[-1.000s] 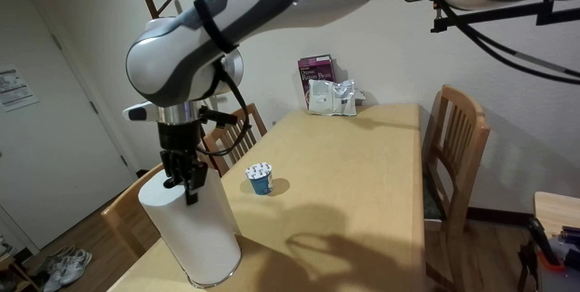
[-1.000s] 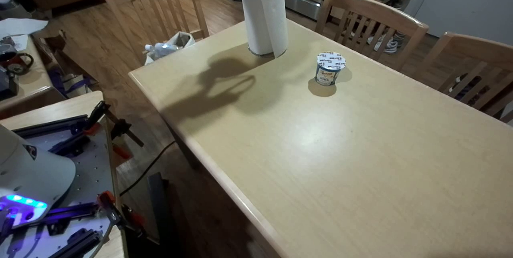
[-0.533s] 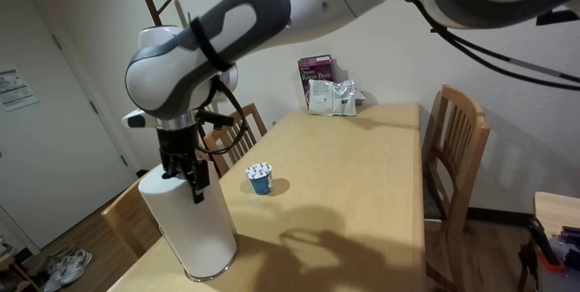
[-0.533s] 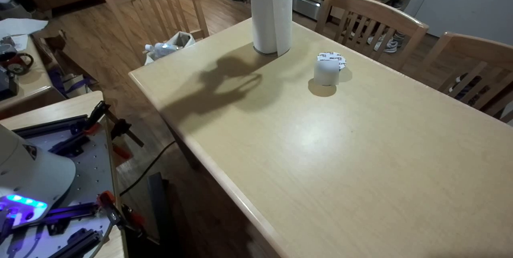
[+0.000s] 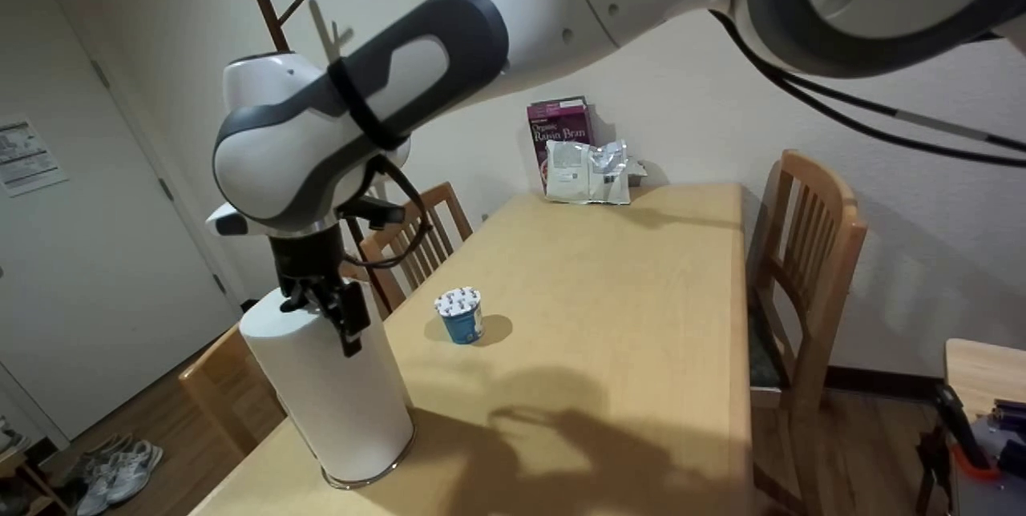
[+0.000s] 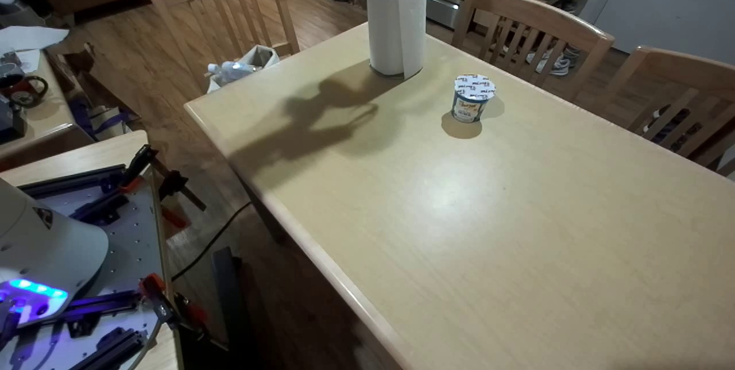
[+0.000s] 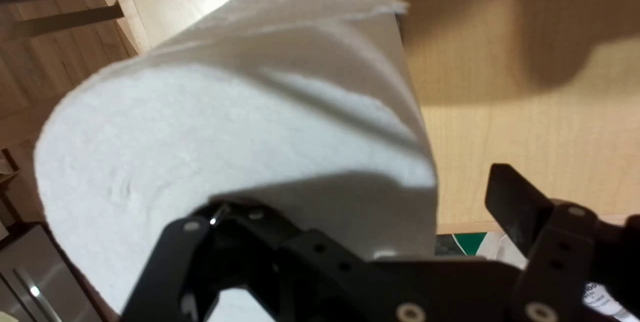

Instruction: Move the tissue roll to the top left corner of the table and put the bottle on the chair on the table

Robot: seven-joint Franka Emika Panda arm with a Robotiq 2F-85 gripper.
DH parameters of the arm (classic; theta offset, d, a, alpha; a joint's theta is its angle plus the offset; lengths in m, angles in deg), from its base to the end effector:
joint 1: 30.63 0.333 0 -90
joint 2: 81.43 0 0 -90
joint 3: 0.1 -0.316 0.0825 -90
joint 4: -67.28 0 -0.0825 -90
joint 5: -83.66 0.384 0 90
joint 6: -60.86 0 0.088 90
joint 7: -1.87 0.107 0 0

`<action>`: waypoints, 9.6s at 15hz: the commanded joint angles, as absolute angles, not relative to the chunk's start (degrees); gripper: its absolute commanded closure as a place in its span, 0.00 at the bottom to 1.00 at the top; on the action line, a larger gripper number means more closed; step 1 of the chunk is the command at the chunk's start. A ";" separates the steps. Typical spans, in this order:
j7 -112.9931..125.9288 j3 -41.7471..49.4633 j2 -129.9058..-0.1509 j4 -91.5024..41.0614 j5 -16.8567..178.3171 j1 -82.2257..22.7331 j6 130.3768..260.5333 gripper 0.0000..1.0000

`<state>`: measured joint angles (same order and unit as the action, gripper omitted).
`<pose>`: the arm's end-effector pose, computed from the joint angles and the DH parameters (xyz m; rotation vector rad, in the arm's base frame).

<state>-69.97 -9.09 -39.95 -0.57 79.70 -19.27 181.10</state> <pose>0.7318 0.2306 0.3816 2.1539 2.1929 0.3001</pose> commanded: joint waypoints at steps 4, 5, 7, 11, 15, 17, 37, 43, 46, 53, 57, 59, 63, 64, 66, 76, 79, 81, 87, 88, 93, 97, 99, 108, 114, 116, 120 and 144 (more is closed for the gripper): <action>-65.46 -8.69 -38.12 9.27 75.76 -15.92 178.72 0.00; -64.97 -8.57 -38.14 10.32 75.34 -15.39 178.87 0.00; -64.57 -7.52 -38.79 11.28 75.51 -14.10 179.63 0.00; -63.89 -6.29 -40.30 11.62 76.37 -12.72 180.34 0.00; -62.89 -7.15 -42.78 5.63 77.60 -11.94 182.51 0.00; -61.24 -7.51 -44.45 0.89 77.59 -10.65 183.67 0.00; -32.45 3.99 -46.05 -3.03 53.90 13.58 180.58 0.00; -32.75 3.39 -44.37 -2.13 55.68 14.38 181.79 0.00; -32.75 3.74 -44.55 -2.15 55.68 14.35 181.80 0.00; -27.24 1.14 -47.44 -5.43 63.29 15.70 172.57 0.00; -20.20 -0.94 -50.68 -11.65 68.79 17.19 171.11 0.00; -18.17 -3.12 -52.84 -16.95 73.07 17.14 173.19 0.00; -17.52 -10.82 -54.82 -26.53 77.67 13.43 179.71 0.00; -17.69 -11.49 -55.14 -27.56 77.56 12.94 180.41 0.00; -17.07 -12.80 -51.82 -23.32 74.81 12.40 178.47 0.00; -22.71 -20.43 -44.56 -26.41 77.56 5.93 187.57 0.00; -31.59 -24.25 -41.10 -24.36 77.38 3.72 184.80 0.00; -28.10 -23.35 -41.46 -25.02 75.71 4.49 184.59 0.00; -38.36 -26.11 -38.76 -22.33 75.83 3.08 179.33 0.00; -41.19 -26.58 -37.95 -21.36 75.93 3.00 178.06 0.00; -47.06 -26.18 -37.15 -20.75 76.23 4.12 176.53 0.00; -53.26 -27.22 -35.43 -19.57 76.39 3.41 176.83 0.00; -59.08 -27.06 -34.66 -19.84 73.87 3.55 181.03 0.00; -67.15 -24.89 -32.85 -19.79 70.88 4.88 186.34 0.00; -69.15 -22.68 -29.67 -19.39 67.59 4.41 190.41 0.00; -70.86 -22.39 -28.59 -18.95 66.78 4.34 192.58 0.00; -79.51 -24.02 -26.19 -16.86 66.22 3.80 195.33 0.00; -92.36 -23.18 -21.11 -13.65 66.86 5.28 195.11 0.00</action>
